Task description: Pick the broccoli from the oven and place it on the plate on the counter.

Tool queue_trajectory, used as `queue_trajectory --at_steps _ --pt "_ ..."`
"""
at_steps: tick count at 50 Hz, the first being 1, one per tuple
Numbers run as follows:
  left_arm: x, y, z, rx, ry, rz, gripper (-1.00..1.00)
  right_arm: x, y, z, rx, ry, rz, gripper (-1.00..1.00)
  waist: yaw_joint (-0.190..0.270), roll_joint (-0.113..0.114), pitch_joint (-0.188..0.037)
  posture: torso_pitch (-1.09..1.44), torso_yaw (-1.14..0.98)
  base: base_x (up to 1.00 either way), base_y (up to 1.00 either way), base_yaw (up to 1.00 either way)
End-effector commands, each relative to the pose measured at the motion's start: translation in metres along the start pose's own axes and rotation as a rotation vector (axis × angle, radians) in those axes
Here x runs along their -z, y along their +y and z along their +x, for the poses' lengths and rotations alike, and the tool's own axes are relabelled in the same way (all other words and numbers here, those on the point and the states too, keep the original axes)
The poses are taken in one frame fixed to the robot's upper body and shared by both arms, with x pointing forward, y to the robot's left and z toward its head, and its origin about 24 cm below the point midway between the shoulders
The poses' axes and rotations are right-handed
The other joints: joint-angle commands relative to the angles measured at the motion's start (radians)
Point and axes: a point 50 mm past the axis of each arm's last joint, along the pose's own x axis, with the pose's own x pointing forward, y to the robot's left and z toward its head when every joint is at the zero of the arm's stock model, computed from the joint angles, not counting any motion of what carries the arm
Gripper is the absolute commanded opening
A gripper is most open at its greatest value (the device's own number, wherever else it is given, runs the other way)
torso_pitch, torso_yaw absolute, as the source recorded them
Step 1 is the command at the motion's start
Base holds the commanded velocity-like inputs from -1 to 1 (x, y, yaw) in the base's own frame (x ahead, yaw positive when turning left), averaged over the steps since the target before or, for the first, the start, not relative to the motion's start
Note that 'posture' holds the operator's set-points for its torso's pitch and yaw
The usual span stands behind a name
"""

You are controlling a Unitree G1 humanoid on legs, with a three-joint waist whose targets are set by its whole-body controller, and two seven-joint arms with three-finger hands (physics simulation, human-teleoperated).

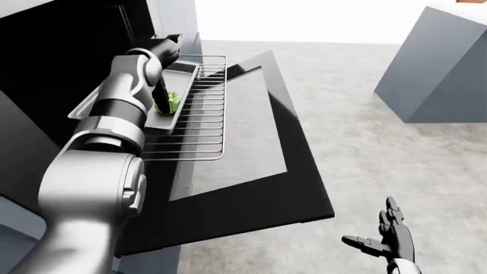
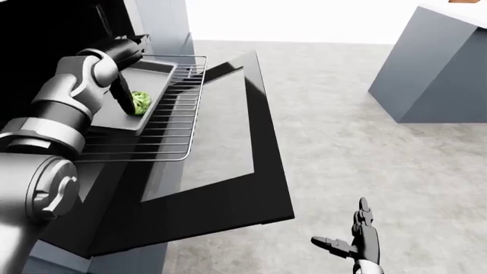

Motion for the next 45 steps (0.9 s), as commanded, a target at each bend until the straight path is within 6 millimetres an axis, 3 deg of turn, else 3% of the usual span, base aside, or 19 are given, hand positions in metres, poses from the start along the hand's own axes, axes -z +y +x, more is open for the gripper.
queue_trajectory --at_steps 1,9,13,28,35,45 --pt "-0.004 0.029 -0.005 -0.110 -0.014 0.005 1.00 -0.015 -0.004 0.008 0.013 -0.077 -0.006 1.00 0.000 -0.002 -0.027 0.00 0.00 0.00 0.00 0.00" --pt "-0.001 0.015 -0.002 -0.094 0.017 0.015 0.98 -0.015 -0.003 0.008 0.014 -0.074 -0.005 1.00 0.000 0.000 -0.031 0.00 0.00 0.00 0.00 0.00" --pt "-0.002 0.013 -0.002 -0.097 0.017 0.021 0.80 -0.015 -0.003 0.008 0.014 -0.077 -0.004 1.00 0.000 0.000 -0.032 0.00 0.00 0.00 0.00 0.00" --pt "-0.002 -0.001 0.001 -0.078 0.026 0.053 0.60 -0.015 -0.002 0.008 0.012 -0.073 -0.001 1.00 -0.001 0.001 -0.034 0.00 0.00 0.00 0.00 0.00" --pt "0.001 -0.007 0.001 -0.066 0.042 0.102 0.40 -0.014 -0.002 0.008 0.012 -0.073 0.000 1.00 -0.001 0.002 -0.034 0.00 0.00 0.00 0.00 0.00" --pt "0.002 -0.013 0.002 -0.053 0.050 0.083 0.37 -0.014 -0.002 0.008 0.013 -0.073 0.000 1.00 -0.001 0.002 -0.035 0.00 0.00 0.00 0.00 0.00"
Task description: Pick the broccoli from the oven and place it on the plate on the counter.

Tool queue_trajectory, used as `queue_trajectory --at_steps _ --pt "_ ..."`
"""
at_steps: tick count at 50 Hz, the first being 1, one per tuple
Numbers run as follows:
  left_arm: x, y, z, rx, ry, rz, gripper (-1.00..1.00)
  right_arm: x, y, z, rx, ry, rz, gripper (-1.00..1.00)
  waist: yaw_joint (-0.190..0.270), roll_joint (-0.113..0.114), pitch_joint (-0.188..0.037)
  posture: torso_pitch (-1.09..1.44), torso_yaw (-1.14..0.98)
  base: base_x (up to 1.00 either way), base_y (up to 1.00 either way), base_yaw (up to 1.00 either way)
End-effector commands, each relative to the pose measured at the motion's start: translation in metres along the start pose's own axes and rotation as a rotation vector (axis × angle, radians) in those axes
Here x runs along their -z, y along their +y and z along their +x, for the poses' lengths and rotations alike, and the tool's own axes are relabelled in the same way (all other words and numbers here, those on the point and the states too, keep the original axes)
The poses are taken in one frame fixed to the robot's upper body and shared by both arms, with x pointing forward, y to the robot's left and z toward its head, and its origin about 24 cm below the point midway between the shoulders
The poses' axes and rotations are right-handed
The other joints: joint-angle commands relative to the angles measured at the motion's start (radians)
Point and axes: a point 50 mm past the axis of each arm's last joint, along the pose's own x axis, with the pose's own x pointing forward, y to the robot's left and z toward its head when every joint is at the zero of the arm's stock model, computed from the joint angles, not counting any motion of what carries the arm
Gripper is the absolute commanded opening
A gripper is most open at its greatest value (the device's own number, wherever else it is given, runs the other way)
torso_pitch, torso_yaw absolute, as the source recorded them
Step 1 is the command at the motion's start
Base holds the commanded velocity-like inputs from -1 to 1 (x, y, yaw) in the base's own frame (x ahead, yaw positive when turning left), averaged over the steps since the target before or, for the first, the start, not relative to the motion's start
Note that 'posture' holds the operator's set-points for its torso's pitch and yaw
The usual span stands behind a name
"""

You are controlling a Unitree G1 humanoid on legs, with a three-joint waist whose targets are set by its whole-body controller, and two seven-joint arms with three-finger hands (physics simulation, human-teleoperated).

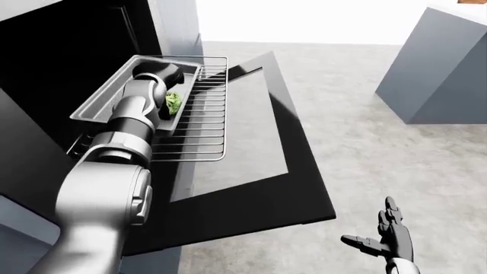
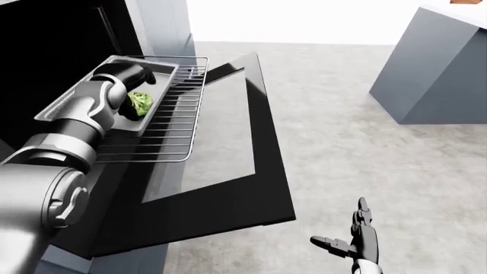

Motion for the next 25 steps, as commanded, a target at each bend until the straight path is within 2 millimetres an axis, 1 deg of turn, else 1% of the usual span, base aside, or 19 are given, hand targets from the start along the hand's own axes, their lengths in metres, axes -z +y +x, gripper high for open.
queue_trajectory --at_steps 1,6,11,25 --pt "-0.001 0.030 -0.003 -0.107 -0.002 0.001 0.37 -0.015 -0.004 0.007 0.014 -0.077 -0.004 1.00 0.000 -0.002 -0.027 0.00 0.00 0.00 0.00 0.00" --pt "0.000 0.021 -0.002 -0.095 0.012 0.009 0.35 -0.015 -0.005 0.008 0.015 -0.075 -0.004 1.00 -0.001 -0.001 -0.027 0.00 0.00 0.00 0.00 0.00" --pt "-0.001 0.017 -0.002 -0.085 0.013 0.012 0.34 -0.015 -0.006 0.008 0.016 -0.075 -0.003 1.00 0.000 -0.001 -0.028 0.00 0.00 0.00 0.00 0.00" --pt "-0.005 0.001 0.000 -0.051 0.031 0.049 0.22 -0.013 -0.008 0.005 0.022 -0.074 0.003 1.00 -0.001 -0.003 -0.030 0.00 0.00 0.00 0.00 0.00"
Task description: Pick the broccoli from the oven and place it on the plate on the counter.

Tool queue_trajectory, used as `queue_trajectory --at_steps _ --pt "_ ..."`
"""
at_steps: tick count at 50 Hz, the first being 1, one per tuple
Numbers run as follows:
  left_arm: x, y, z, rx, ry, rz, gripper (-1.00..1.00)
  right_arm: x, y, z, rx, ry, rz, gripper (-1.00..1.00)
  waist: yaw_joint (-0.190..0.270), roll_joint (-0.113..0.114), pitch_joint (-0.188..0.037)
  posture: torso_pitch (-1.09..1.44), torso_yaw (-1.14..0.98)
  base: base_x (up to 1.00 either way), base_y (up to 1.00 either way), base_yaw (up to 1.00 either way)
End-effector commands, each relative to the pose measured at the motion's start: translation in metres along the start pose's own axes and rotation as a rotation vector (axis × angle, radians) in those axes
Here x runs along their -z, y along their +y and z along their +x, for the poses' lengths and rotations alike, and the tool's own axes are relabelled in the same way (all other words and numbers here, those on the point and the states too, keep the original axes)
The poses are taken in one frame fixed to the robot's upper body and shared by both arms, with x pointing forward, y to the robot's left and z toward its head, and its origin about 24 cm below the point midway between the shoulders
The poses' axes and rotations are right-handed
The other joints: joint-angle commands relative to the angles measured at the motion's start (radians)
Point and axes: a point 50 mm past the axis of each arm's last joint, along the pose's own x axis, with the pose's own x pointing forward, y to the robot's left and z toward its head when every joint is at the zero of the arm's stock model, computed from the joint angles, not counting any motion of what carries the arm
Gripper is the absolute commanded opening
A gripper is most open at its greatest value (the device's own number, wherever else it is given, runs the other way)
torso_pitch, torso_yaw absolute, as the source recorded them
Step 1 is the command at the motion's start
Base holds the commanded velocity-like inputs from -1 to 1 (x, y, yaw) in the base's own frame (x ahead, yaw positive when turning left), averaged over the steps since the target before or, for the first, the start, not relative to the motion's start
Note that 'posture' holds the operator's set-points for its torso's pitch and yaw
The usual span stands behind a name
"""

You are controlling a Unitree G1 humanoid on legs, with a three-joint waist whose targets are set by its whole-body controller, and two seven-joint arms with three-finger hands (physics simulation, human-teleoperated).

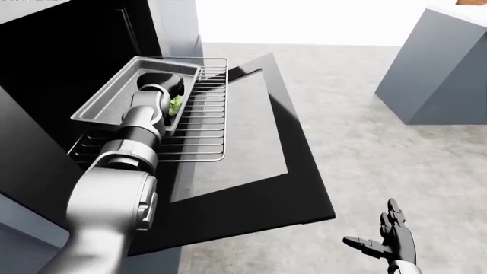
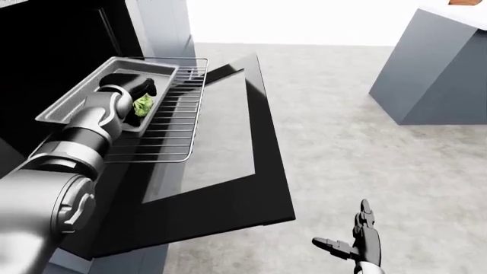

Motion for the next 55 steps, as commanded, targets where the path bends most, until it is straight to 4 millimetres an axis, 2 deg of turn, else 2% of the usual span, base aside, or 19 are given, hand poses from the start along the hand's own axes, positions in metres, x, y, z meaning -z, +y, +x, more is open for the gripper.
queue_trajectory --at_steps 1,4,6,13,21,38,47,55 --pt "-0.001 0.023 -0.002 -0.072 0.001 0.002 0.22 -0.016 -0.004 0.008 0.012 -0.080 -0.005 1.00 0.000 -0.003 -0.024 0.00 0.00 0.00 0.00 0.00" --pt "-0.001 0.022 -0.002 -0.067 0.003 0.010 0.16 -0.015 -0.004 0.007 0.011 -0.079 -0.005 1.00 0.000 -0.003 -0.025 0.00 0.00 0.00 0.00 0.00" --pt "-0.001 0.021 -0.002 -0.065 0.008 0.013 -0.01 -0.015 -0.004 0.007 0.011 -0.079 -0.004 1.00 0.000 -0.002 -0.025 0.00 0.00 0.00 0.00 0.00" --pt "0.002 0.014 -0.001 -0.066 0.015 0.010 -0.07 -0.015 -0.003 0.007 0.010 -0.081 -0.006 1.00 -0.001 0.001 -0.029 0.00 0.00 0.00 0.00 0.00" --pt "0.004 0.017 -0.001 -0.091 0.026 0.025 -0.15 -0.016 -0.003 0.008 0.010 -0.084 -0.006 1.00 -0.003 0.005 -0.031 0.00 0.00 0.00 0.00 0.00" --pt "0.010 0.050 -0.006 -0.221 0.040 -0.003 -0.47 -0.017 -0.001 0.009 0.008 -0.090 -0.007 1.00 -0.005 0.004 -0.022 0.00 0.00 0.00 0.00 0.00" --pt "0.015 0.067 -0.009 -0.285 0.044 -0.009 -0.54 -0.019 0.000 0.010 0.008 -0.095 -0.005 1.00 -0.004 0.002 -0.018 0.00 0.00 0.00 0.00 0.00" --pt "0.009 0.102 -0.018 -0.379 -0.002 -0.035 -0.60 -0.020 0.001 0.011 0.007 -0.100 -0.005 1.00 -0.001 -0.001 -0.016 0.00 0.00 0.00 0.00 0.00"
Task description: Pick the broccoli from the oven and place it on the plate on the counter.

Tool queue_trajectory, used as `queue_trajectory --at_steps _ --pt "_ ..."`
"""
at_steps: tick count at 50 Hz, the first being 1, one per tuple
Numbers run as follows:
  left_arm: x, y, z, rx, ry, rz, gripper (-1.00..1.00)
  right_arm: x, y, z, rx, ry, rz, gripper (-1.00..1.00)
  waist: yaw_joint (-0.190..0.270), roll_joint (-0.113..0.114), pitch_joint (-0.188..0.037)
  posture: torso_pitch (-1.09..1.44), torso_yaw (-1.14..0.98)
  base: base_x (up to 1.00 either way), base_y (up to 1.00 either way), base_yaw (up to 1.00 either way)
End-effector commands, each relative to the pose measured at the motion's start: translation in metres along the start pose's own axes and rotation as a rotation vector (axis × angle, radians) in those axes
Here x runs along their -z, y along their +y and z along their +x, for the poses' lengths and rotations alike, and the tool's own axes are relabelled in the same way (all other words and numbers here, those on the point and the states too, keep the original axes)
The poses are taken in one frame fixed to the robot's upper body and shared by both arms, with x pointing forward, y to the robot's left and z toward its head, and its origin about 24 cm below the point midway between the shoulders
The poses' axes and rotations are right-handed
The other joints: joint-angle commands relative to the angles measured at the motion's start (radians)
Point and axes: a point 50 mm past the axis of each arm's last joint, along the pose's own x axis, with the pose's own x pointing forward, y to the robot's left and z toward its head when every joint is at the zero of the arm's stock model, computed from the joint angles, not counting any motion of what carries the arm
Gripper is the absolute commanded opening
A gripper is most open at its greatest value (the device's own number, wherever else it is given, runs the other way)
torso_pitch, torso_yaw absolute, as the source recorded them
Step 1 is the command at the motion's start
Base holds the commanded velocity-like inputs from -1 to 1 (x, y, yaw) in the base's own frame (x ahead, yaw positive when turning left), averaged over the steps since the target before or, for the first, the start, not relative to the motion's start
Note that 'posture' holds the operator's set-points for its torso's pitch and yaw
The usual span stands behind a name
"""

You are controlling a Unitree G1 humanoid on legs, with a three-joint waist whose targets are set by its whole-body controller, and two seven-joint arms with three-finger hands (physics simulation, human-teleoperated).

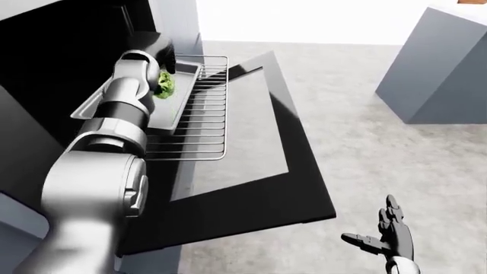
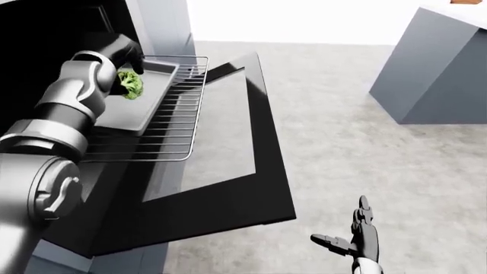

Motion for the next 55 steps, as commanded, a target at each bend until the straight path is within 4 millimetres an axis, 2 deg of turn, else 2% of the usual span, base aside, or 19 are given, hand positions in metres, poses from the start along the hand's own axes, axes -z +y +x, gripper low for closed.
queue_trajectory --at_steps 1,14,15,17,19,20,22,23,25,27,33,37,39,40,42,45,47,49,55 --pt "-0.004 0.042 0.000 -0.137 -0.027 -0.017 -0.61 -0.015 -0.004 0.007 0.010 -0.080 -0.004 1.00 -0.001 -0.001 -0.028 0.00 0.00 0.00 0.00 0.00" --pt "-0.008 0.067 -0.003 -0.188 -0.063 -0.036 -0.63 -0.017 -0.009 0.004 -0.002 -0.109 0.007 1.00 0.000 0.000 -0.025 0.00 0.00 0.00 0.00 0.00" --pt "-0.008 0.069 -0.003 -0.193 -0.064 -0.036 -0.62 -0.016 -0.009 0.004 -0.003 -0.107 0.007 1.00 0.005 0.009 -0.042 0.00 0.00 0.00 -0.10 0.00" --pt "-0.009 0.072 -0.003 -0.197 -0.067 -0.033 -0.63 -0.015 -0.009 0.002 -0.004 -0.108 0.006 1.00 0.012 0.021 -0.027 0.00 0.00 -0.05 -0.07 0.00" --pt "-0.010 0.074 -0.003 -0.198 -0.070 -0.031 -0.65 -0.015 -0.010 0.001 -0.006 -0.109 0.005 1.00 0.010 0.006 -0.043 0.00 0.00 -0.23 0.00 0.00" --pt "-0.010 0.075 -0.004 -0.200 -0.072 -0.033 -0.69 -0.014 -0.009 0.001 -0.007 -0.110 0.004 1.00 0.009 -0.003 -0.040 0.00 0.00 -0.38 0.00 0.00" --pt "-0.011 0.076 -0.004 -0.203 -0.077 -0.029 -0.68 -0.014 -0.008 0.001 -0.009 -0.110 0.002 1.00 0.007 -0.004 -0.053 0.00 0.00 -0.54 0.00 0.00" --pt "-0.011 0.077 -0.004 -0.204 -0.077 -0.028 -0.69 -0.014 -0.008 0.001 -0.009 -0.111 0.001 1.00 0.007 -0.008 -0.053 0.00 0.00 -0.58 0.00 0.00" --pt "-0.012 0.079 -0.004 -0.206 -0.080 -0.027 -0.69 -0.014 -0.008 0.001 -0.010 -0.111 0.000 1.00 0.004 -0.034 -0.041 0.00 0.00 -0.64 0.00 0.00" --pt "-0.013 0.080 -0.004 -0.209 -0.082 -0.028 -0.69 -0.015 -0.008 0.001 -0.010 -0.109 -0.002 1.00 0.002 -0.038 -0.047 0.00 0.00 -0.66 0.00 0.00" --pt "-0.014 0.078 -0.004 -0.208 -0.088 -0.026 -0.75 -0.014 -0.005 0.002 -0.013 -0.108 -0.003 1.00 0.015 -0.006 -0.034 0.00 0.00 -0.66 0.00 0.00" --pt "-0.015 0.080 -0.004 -0.209 -0.090 -0.028 -0.75 -0.013 -0.005 0.001 -0.014 -0.107 -0.001 1.00 0.027 0.032 -0.033 0.00 0.00 -0.66 0.00 0.00" --pt "-0.016 0.081 -0.004 -0.210 -0.093 -0.030 -0.76 -0.014 -0.005 0.001 -0.016 -0.108 0.000 1.00 0.033 0.069 -0.032 0.00 0.00 -0.65 0.00 0.00" --pt "-0.016 0.081 -0.004 -0.211 -0.093 -0.029 -0.76 -0.013 -0.005 0.001 -0.016 -0.109 0.000 1.00 0.036 0.113 -0.040 0.00 0.00 -0.66 0.00 0.00" --pt "-0.016 0.080 -0.004 -0.210 -0.095 -0.029 -0.76 -0.013 -0.005 0.000 -0.014 -0.109 -0.001 1.00 0.040 0.097 -0.049 0.00 0.00 -0.66 0.00 0.00" --pt "-0.018 0.077 -0.004 -0.205 -0.098 -0.030 -0.76 -0.011 -0.004 -0.001 -0.015 -0.102 0.001 1.00 0.054 0.095 -0.064 0.00 0.00 -0.55 -0.18 0.00" --pt "-0.019 0.078 -0.004 -0.206 -0.101 -0.031 -0.76 -0.010 -0.004 -0.002 -0.016 -0.102 0.002 1.00 0.063 0.105 -0.030 0.00 0.00 -0.29 -0.82 0.00" --pt "-0.021 0.079 -0.004 -0.210 -0.106 -0.034 -0.76 -0.009 -0.003 -0.002 -0.018 -0.101 0.005 1.00 0.078 0.087 -0.015 0.00 0.00 -0.26 -1.00 0.00" --pt "-0.025 0.078 -0.004 -0.209 -0.118 -0.031 -0.76 -0.009 -0.003 -0.003 -0.020 -0.107 0.005 1.00 0.119 0.056 -0.027 0.00 0.00 -0.26 -1.00 0.00"
